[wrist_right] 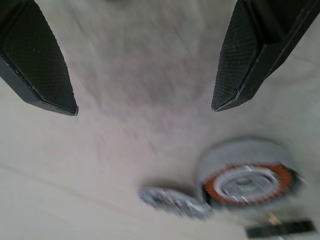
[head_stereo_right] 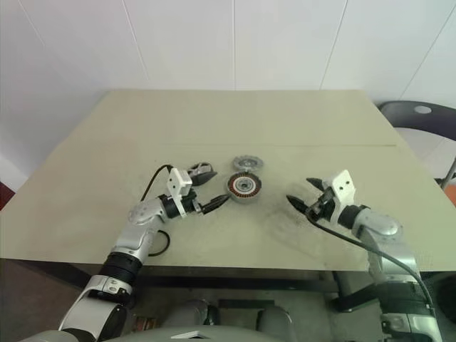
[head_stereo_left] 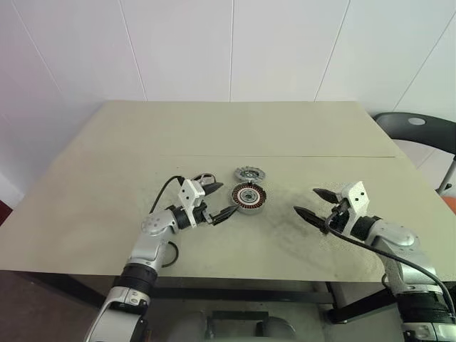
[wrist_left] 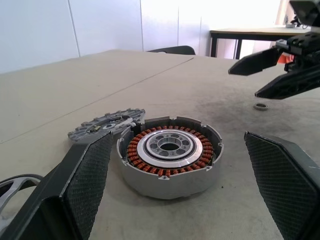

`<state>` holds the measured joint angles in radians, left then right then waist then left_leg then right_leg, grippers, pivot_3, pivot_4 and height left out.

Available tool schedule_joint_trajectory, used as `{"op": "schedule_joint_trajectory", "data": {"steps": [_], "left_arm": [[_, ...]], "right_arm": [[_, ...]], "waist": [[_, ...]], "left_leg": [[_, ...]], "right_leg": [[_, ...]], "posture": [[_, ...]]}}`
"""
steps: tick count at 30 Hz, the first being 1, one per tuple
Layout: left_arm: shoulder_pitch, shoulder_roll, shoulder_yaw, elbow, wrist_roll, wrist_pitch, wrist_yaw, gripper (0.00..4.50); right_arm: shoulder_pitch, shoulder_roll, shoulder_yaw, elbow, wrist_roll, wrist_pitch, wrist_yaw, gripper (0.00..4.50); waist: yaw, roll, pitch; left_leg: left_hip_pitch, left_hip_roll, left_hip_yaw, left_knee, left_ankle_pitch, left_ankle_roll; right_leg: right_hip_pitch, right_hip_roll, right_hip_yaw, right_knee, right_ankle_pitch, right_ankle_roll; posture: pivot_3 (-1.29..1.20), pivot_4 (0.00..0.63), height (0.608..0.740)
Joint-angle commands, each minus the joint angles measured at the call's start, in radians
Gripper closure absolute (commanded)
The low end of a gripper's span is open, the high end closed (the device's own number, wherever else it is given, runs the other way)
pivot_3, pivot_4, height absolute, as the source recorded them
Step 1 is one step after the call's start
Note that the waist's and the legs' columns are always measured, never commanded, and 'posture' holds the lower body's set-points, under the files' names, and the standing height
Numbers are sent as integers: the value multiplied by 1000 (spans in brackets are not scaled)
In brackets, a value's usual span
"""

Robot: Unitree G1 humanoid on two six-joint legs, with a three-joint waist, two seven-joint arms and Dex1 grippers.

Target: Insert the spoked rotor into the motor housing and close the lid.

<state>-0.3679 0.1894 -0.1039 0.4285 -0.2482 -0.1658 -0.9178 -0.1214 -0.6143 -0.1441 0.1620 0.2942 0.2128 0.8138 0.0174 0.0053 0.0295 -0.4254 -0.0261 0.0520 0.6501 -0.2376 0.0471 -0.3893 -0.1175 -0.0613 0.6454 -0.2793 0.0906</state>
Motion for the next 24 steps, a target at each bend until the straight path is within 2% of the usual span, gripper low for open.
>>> {"op": "schedule_joint_trajectory", "data": {"steps": [1, 18, 24], "left_arm": [[-16, -4, 0, -18, 4, -22, -1, 27], [-15, -10, -6, -15, 21, -24, 1, 27], [-14, -10, -8, -11, 26, -27, 3, 27]], "right_arm": [[-3, -42, -2, 25, -26, 10, 10, 0], [43, -46, -6, 119, -9, 105, 51, 0], [70, -72, -32, 126, 15, 94, 108, 0]], "waist": [[-1, 0, 0], [2, -1, -1], [27, -1, -1]], "left_leg": [[0, 0, 0, 0, 0, 0], [1, 0, 0, 0, 1, 2], [1, 0, 0, 0, 1, 2]], "right_leg": [[0, 0, 0, 0, 0, 0], [1, 0, 0, 0, 0, 0], [1, 0, -1, 0, 0, 0]], "posture": [[0, 0, 740], [0, 0, 740], [0, 0, 740]]}}
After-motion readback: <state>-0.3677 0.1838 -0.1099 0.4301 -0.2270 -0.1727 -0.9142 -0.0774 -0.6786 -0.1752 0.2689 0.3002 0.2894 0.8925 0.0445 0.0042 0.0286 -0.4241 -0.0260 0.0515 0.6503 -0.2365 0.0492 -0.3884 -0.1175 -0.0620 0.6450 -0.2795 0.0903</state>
